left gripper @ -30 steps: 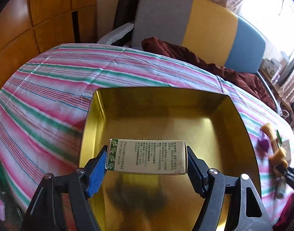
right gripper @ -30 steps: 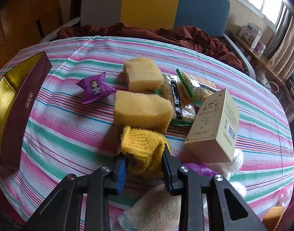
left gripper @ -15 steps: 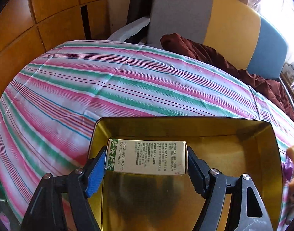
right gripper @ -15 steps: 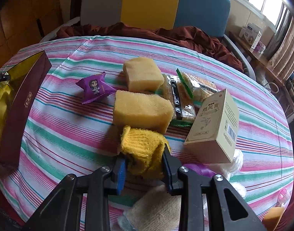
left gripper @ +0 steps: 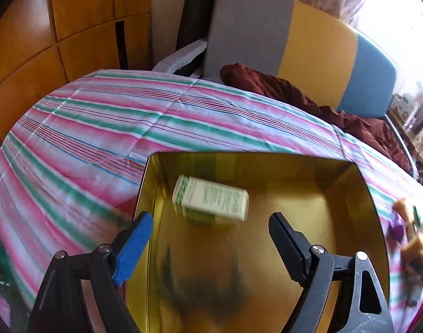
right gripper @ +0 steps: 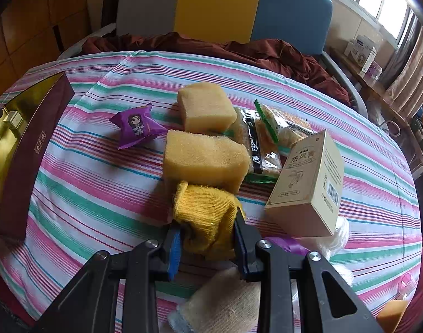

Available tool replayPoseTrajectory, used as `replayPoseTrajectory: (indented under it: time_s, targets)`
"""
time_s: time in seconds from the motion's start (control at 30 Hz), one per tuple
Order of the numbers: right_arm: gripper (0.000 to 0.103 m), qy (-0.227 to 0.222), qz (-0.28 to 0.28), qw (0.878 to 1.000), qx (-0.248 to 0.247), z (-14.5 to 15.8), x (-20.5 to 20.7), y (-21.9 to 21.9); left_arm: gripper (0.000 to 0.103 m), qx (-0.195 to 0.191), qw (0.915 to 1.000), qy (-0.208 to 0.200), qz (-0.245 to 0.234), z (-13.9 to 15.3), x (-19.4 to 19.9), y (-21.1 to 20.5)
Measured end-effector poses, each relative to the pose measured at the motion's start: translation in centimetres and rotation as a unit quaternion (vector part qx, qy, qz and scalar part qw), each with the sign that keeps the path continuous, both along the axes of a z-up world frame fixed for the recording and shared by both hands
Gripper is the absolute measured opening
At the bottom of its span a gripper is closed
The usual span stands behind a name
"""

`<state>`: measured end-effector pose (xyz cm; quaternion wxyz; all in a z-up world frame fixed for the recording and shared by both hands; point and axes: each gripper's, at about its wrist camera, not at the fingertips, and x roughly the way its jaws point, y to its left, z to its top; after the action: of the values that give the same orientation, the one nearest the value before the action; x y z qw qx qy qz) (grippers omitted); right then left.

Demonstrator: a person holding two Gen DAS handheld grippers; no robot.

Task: Organize objects
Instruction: 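Carry the yellow knitted sock with the right gripper into the gold tin and release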

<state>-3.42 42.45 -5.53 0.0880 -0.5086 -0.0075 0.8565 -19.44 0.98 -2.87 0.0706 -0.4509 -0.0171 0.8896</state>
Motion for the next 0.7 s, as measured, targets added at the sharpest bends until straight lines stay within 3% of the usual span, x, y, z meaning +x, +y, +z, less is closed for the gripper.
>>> replayPoseTrajectory:
  time_s: [0.37,0.7]
  targets:
    - [0.030,0.001,0.009,1.000,0.008,0.0,0.0,-0.6,0.086,0.012,0.9986,0.033,-0.040,1.4,11.1,0.3]
    - [0.028,-0.004,0.019,0.999,0.029,-0.4,-0.1,-1.2,0.086,0.028,0.9981,0.029,-0.047,0.7,16.2,0.6]
